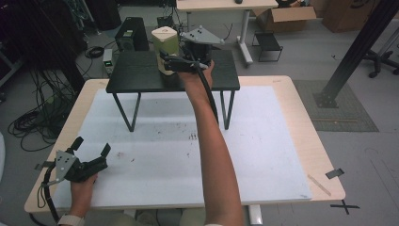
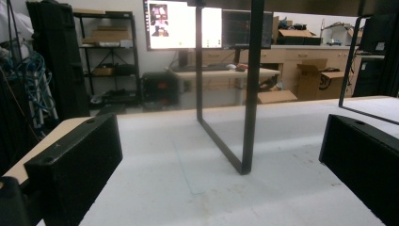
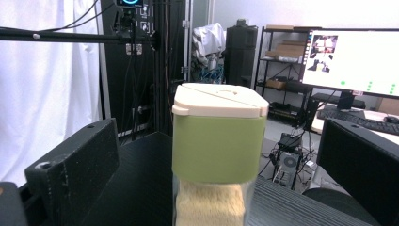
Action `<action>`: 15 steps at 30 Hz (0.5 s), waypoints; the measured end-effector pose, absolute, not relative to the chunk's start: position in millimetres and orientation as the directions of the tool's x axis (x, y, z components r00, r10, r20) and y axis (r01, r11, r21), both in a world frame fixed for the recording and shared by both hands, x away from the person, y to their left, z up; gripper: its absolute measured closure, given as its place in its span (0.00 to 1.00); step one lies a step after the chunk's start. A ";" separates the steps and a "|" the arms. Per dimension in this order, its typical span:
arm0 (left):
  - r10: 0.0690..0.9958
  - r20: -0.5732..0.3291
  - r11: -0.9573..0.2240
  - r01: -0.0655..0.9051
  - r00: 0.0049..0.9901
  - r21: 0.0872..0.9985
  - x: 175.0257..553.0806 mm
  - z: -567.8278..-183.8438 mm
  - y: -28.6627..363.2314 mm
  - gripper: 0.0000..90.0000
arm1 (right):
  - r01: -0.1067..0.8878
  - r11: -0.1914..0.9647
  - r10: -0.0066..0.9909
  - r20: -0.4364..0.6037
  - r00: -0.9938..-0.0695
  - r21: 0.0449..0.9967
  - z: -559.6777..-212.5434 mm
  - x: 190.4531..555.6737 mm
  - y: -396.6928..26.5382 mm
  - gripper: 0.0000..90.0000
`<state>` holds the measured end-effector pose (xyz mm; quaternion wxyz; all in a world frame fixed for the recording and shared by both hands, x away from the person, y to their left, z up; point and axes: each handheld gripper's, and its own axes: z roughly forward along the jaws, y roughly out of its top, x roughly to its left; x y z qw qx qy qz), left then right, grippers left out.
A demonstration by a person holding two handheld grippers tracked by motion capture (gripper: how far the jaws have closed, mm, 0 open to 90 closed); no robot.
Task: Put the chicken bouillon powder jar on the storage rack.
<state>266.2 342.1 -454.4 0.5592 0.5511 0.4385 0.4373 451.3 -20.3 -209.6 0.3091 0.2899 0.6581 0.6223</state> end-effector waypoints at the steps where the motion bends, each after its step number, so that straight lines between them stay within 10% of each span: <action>1: 0.973 -0.009 0.011 -0.006 0.232 1.000 266.3 -454.5 342.1 0.00 | -0.014 0.052 0.766 -0.049 -0.640 0.999 -209.4 447.4 -23.3 0.00; 15: 0.973 -0.004 0.004 0.001 0.233 1.000 266.5 -454.3 341.6 0.00 | -0.082 0.030 0.789 -0.074 -0.610 0.996 -219.6 390.6 -72.6 0.00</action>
